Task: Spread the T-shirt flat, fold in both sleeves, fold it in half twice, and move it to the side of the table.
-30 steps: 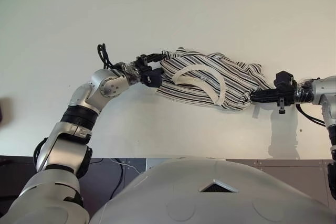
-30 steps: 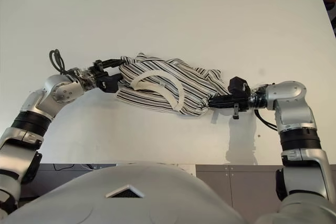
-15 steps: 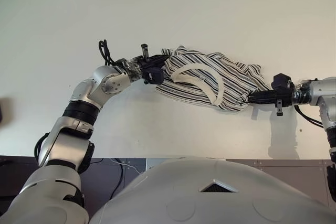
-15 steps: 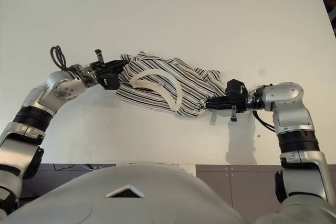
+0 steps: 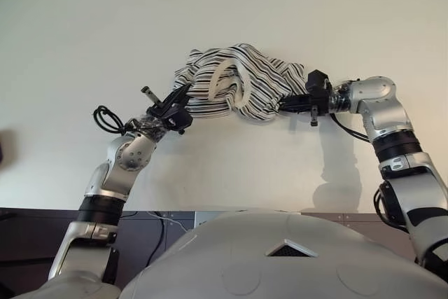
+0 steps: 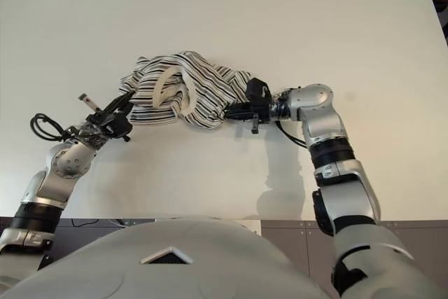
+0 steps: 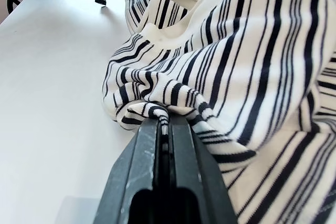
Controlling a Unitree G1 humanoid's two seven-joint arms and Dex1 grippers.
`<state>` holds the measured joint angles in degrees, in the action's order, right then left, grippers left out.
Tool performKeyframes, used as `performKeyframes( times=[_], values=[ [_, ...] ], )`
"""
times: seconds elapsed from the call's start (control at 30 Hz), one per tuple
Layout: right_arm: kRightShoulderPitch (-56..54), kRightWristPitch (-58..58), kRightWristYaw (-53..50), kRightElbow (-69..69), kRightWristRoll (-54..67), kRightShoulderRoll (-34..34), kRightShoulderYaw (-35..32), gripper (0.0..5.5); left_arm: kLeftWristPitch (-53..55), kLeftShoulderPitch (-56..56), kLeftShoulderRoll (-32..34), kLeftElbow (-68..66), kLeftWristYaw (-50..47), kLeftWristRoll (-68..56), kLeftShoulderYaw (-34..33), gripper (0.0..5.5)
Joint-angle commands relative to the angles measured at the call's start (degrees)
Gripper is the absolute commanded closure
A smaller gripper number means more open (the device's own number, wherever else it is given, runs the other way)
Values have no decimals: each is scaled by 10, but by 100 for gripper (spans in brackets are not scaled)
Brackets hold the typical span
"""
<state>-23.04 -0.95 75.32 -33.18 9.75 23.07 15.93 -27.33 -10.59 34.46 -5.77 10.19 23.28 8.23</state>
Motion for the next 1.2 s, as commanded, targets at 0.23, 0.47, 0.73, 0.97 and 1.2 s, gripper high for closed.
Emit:
performKeyframes(
  times=[0.23,0.47,0.73,0.97,1.2],
  values=[
    [1,-2,-36,-6,-8,-20,-12,540,37,-14,21,42,33,-31,-50,538],
    [-10,-4,-49,-8,-9,-36,-18,540,44,-22,9,53,34,-44,-55,538],
    [-21,-5,-63,-11,-8,-53,-23,540,62,-30,-8,67,29,-60,-64,538],
    [-21,2,-73,1,-5,-58,-26,540,69,-14,-15,58,36,-67,-64,538],
    [-42,59,-130,71,23,-41,-82,540,86,110,-31,-2,74,-115,-60,538]
  ],
)
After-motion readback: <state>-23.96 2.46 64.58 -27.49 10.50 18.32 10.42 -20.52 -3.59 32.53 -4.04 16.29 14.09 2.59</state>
